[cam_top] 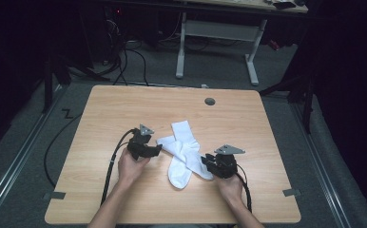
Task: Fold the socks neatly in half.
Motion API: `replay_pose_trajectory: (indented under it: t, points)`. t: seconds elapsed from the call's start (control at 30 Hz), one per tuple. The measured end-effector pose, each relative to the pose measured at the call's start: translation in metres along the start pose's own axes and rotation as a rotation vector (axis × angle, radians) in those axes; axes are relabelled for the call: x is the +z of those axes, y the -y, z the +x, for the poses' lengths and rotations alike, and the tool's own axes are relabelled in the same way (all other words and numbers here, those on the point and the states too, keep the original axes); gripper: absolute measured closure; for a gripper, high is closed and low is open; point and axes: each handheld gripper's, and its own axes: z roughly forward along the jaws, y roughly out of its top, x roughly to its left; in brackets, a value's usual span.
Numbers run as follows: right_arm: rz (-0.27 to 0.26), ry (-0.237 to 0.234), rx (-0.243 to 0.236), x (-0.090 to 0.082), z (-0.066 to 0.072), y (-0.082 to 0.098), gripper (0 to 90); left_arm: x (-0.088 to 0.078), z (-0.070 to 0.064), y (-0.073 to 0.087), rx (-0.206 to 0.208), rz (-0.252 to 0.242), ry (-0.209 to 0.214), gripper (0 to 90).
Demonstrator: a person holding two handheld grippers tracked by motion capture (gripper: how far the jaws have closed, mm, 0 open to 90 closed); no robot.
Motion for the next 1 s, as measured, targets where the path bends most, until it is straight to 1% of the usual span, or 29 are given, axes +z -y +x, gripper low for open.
replay_pose_trajectory:
  t: [0.07,0.1,0.13,0.2,0.23,0.27,0.3,0.37,0.4,0.47,0.53,0.6,0.63,0.67,0.7,0.73,0.77,0.8,0.93,0.97,1.0]
  points:
    - [0.004,0.004,-0.004,0.001,0.0,0.0,71.5,-0.001,0.0,0.001,-0.003,-0.002,0.004,38.7]
    - [0.01,0.008,-0.016,0.003,0.001,0.001,71.8,0.0,0.0,0.002,-0.002,-0.001,0.006,38.8]
    - [0.015,0.009,-0.014,0.004,0.002,0.001,72.2,0.001,-0.001,0.004,0.006,0.007,0.007,38.8]
    - [0.034,0.02,-0.034,0.008,0.003,0.003,73.5,0.007,-0.005,0.006,0.027,0.032,0.006,38.6]
    - [0.043,0.023,-0.037,0.009,0.003,0.003,74.0,0.007,-0.005,0.006,0.027,0.032,0.006,38.6]
    - [0.048,0.027,-0.046,0.011,0.003,0.004,74.4,0.011,-0.008,0.006,0.045,0.045,-0.001,38.6]
    - [0.059,0.032,-0.052,0.012,0.003,0.005,74.8,0.012,-0.009,0.007,0.048,0.046,0.0,38.4]
    - [0.062,0.034,-0.057,0.013,0.004,0.006,75.5,0.014,-0.011,0.006,0.05,0.043,-0.001,38.0]
    - [0.062,0.04,-0.075,0.013,0.004,0.006,76.0,0.016,-0.012,0.006,0.056,0.043,0.004,37.6]
    - [0.063,0.042,-0.077,0.013,0.004,0.006,76.4,0.017,-0.013,0.005,0.06,0.039,0.005,37.0]
    - [0.06,0.046,-0.093,0.013,0.005,0.007,77.8,0.019,-0.016,0.002,0.068,0.038,0.017,37.4]
    - [0.059,0.045,-0.094,0.013,0.004,0.007,78.6,0.021,-0.017,0.001,0.069,0.036,0.019,38.5]
    - [0.059,0.045,-0.092,0.013,0.004,0.007,79.9,0.023,-0.02,-0.001,0.081,0.039,0.018,42.1]
    - [0.059,0.045,-0.092,0.013,0.004,0.007,79.9,0.023,-0.02,-0.001,0.081,0.039,0.018,45.0]
    - [0.058,0.046,-0.093,0.013,0.004,0.007,80.5,0.023,-0.021,-0.001,0.09,0.039,0.019,45.0]
    - [0.057,0.047,-0.099,0.013,0.004,0.007,80.9,0.024,-0.022,-0.002,0.1,0.038,0.019,48.3]
    - [0.058,0.049,-0.103,0.013,0.005,0.007,81.4,0.024,-0.024,-0.003,0.113,0.039,0.016,52.3]
    - [0.058,0.051,-0.109,0.013,0.005,0.008,82.1,0.026,-0.028,-0.005,0.137,0.039,0.008,61.2]
    - [0.058,0.046,-0.112,0.013,0.005,0.008,82.4,0.03,-0.028,-0.006,0.14,0.054,0.02,76.4]
    - [0.058,0.046,-0.112,0.013,0.005,0.008,82.4,0.032,-0.028,-0.006,0.142,0.058,0.023,76.4]
    - [0.058,0.048,-0.114,0.013,0.005,0.008,82.5,0.033,-0.029,-0.006,0.143,0.06,0.026,80.1]
